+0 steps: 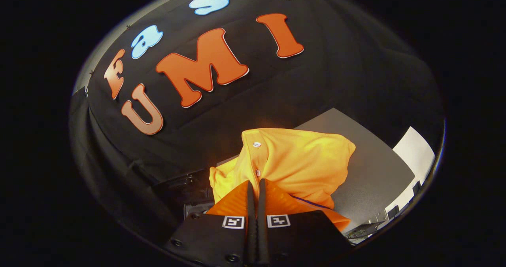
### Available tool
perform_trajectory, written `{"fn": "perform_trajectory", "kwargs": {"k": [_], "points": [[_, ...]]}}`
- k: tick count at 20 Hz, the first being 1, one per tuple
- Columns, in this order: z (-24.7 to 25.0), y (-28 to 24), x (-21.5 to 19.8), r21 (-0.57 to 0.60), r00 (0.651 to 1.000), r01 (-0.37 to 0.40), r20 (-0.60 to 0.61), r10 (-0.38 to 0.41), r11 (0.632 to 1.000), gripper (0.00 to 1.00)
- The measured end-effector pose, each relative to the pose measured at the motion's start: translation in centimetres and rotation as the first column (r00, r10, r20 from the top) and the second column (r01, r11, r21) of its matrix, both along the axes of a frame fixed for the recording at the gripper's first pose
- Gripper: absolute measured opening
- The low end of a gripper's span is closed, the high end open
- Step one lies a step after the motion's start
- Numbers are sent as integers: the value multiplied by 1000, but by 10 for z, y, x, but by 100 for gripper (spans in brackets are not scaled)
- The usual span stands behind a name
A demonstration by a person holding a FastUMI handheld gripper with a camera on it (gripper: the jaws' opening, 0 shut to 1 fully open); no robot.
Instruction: Put the clothes into the washing machine and then close the washing machine lid.
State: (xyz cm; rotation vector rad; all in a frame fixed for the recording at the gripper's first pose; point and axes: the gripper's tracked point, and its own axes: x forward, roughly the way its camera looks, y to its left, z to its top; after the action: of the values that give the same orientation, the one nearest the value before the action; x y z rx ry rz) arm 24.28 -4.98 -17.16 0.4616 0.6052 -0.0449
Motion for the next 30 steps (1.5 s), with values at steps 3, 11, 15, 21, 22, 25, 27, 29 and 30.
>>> {"fn": "perform_trajectory", "kwargs": {"k": [3, 11, 15, 21, 22, 25, 27, 29, 30], "points": [[11, 15, 1, -27, 999, -10, 38, 11, 1000, 7], [46, 61, -6, -49, 991, -39, 124, 44, 998, 7], [61, 89, -13, -53, 985, -59, 157, 67, 997, 7], [73, 137, -28, -71, 976, -89, 194, 102, 993, 7], [74, 144, -31, -74, 975, -90, 199, 104, 993, 7], [74, 165, -41, -94, 971, -100, 209, 118, 991, 7], [73, 186, -48, -114, 966, -124, 212, 146, 986, 7], [73, 210, -56, -133, 962, -154, 208, 180, 979, 7], [72, 221, -60, -136, 957, -165, 216, 192, 977, 7]]}}
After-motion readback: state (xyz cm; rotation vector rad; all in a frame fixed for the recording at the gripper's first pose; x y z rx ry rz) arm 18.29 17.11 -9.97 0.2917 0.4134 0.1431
